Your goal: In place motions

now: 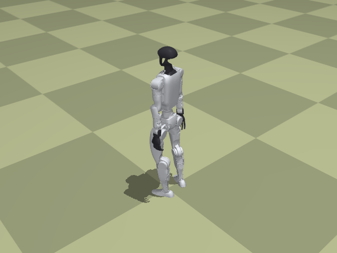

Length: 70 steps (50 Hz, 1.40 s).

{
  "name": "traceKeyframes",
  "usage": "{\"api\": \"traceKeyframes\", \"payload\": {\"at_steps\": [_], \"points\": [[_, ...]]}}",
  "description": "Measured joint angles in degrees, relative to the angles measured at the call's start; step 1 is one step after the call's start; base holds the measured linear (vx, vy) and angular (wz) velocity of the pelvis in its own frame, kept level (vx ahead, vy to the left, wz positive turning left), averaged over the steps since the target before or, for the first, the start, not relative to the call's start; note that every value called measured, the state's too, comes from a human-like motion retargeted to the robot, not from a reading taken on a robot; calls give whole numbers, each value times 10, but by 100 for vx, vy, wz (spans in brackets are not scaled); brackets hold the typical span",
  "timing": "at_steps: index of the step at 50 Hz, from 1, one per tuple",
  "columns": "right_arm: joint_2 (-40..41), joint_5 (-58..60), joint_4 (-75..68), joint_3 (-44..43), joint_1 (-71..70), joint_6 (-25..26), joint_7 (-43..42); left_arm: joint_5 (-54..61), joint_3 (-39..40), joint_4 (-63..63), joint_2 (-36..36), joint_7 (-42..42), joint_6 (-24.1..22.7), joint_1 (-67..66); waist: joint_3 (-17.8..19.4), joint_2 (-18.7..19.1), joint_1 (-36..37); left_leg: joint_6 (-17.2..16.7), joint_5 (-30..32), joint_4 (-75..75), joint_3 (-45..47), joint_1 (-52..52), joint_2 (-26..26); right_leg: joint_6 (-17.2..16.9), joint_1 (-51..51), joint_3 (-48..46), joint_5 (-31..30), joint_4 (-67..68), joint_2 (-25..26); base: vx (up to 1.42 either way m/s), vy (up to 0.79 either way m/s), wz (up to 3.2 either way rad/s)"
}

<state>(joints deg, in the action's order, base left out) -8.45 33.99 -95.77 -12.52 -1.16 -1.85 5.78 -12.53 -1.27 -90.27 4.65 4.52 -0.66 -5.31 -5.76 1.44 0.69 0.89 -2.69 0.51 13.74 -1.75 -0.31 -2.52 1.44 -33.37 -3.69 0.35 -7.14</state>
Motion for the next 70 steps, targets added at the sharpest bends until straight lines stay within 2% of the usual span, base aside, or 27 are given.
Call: {"api": "traceKeyframes", "payload": {"at_steps": [70], "points": [[-3, 10, -3, 5, -6, 19, -2, -3, -7, -4, 9, -4, 1, 9, -1, -5, 2, 0, 0, 0, 4, 1, 3, -2, 1, 2, 2, 3, 1, 0, 0, 0]]}}
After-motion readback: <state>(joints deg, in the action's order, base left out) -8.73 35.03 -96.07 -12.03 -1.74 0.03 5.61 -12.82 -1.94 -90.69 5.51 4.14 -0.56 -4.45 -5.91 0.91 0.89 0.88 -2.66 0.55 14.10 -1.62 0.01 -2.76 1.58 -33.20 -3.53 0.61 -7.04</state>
